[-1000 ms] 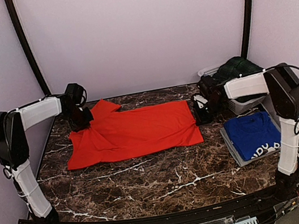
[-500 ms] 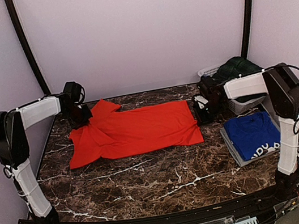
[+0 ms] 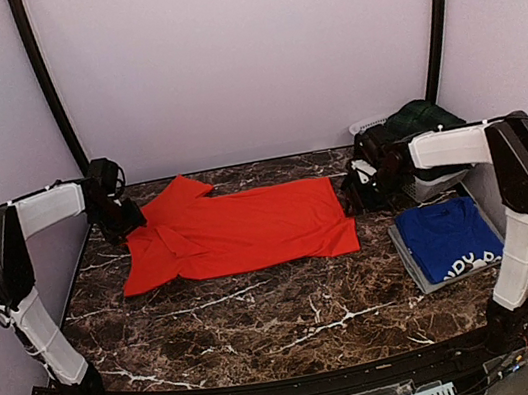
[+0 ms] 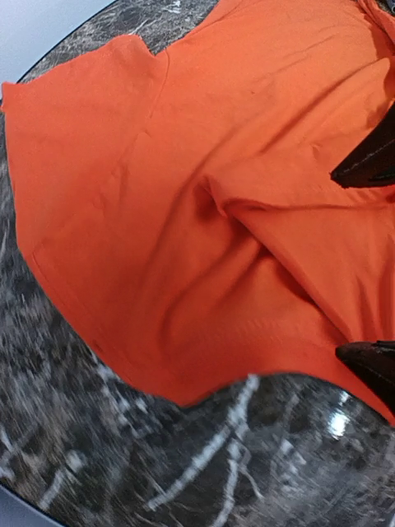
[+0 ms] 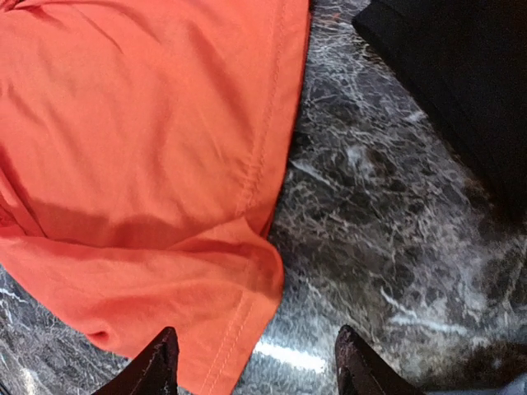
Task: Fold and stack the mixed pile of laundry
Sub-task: Fold the flattened T-shirt at the center of the board, then smooth out the 1/3-folded T-shirt at the center of the board.
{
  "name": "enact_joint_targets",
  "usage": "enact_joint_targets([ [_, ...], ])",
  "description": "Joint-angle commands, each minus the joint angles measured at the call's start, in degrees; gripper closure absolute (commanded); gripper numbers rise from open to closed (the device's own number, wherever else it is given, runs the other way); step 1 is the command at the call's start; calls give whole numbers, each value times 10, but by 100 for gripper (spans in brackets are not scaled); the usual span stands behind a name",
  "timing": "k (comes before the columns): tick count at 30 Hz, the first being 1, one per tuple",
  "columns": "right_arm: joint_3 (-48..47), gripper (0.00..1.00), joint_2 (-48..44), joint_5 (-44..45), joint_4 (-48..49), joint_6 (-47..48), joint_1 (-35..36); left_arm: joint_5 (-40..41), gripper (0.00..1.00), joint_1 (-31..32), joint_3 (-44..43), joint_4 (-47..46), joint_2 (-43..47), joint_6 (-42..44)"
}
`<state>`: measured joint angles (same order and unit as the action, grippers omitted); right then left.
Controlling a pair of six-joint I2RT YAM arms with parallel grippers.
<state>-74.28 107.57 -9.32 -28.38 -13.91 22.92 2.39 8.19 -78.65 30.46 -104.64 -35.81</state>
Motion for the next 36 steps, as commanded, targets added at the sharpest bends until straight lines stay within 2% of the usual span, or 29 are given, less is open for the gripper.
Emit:
enact_joint_targets([
  [1, 51, 39, -83, -59, -5, -20, -6, -21, 37, -16, 104, 13, 140, -23],
  [6, 123, 44, -113, -112, 17, -41, -5, -49, 36, -24, 236, 10, 219, -62],
  [12, 164, 49, -90, -132, 53, -51, 3, -55, 40, -48, 332, 0, 279, -96],
  [18, 174, 50, -65, -130, 76, -52, 5, -57, 47, -75, 345, -12, 256, -99],
  [25, 178, 54, -45, -132, 98, -55, 7, -86, 65, -80, 340, -48, 206, -92],
  [28, 175, 55, -38, -137, 102, -55, 8, -95, 67, -80, 347, -57, 207, -87],
  [33, 174, 64, -27, -144, 109, -56, 9, -89, 69, -80, 357, -59, 208, -79],
  [36, 175, 72, -28, -147, 111, -55, 9, -83, 76, -80, 356, -62, 202, -79],
])
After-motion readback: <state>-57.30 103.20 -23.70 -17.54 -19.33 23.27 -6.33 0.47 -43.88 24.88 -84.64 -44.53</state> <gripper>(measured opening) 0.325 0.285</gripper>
